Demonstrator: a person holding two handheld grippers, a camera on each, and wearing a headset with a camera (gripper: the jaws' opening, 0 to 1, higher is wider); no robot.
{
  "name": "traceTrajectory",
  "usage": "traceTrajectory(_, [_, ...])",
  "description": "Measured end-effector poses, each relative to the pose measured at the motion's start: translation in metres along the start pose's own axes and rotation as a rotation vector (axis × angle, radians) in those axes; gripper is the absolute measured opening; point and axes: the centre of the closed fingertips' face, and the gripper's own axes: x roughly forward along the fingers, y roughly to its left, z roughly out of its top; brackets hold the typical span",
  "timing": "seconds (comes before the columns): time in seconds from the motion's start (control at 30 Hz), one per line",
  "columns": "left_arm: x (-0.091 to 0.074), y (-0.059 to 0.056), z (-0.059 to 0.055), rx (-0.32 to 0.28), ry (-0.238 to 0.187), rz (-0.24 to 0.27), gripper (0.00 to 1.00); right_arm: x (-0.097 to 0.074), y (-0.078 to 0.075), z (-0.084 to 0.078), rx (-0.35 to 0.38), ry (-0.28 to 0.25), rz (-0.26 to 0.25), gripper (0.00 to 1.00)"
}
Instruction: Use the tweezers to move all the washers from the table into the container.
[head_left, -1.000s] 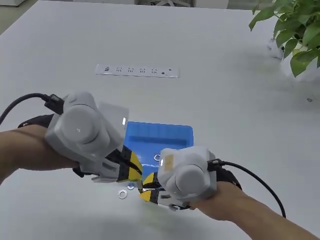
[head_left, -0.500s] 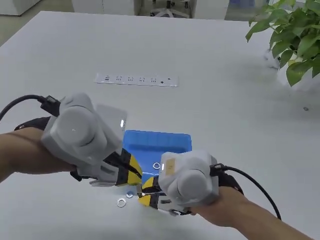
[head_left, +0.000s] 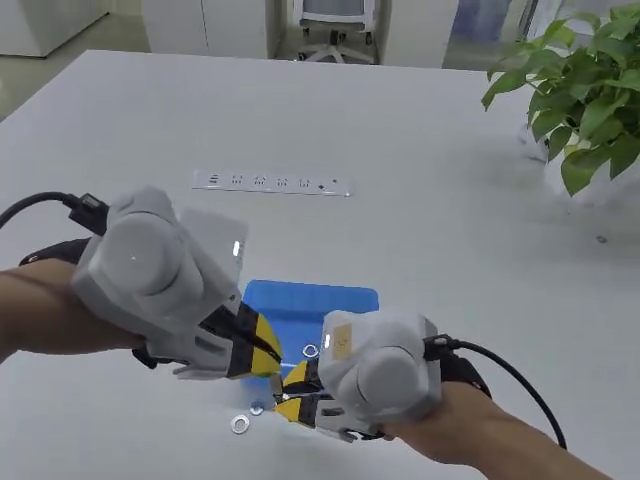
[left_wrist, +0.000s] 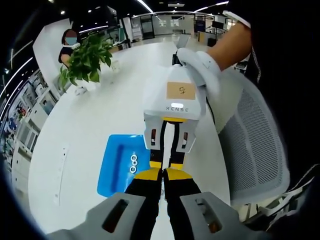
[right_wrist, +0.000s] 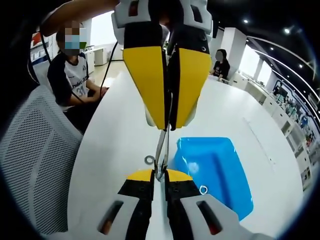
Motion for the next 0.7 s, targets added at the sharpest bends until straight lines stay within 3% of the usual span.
traceTrajectory(0.33, [-0.006,0.008,0.013,0.033,-0.009,0.017,0.06,-0.011,-0.012,0.006,-0.012,-0.005,-0.029,0.09])
traceTrajectory(0.7, [-0.007,0.026,0.024,0.061,-0.02,0.023,0.06,-0.019,-0.034,0.007,-0.007,-0.009,-0.068,0.09])
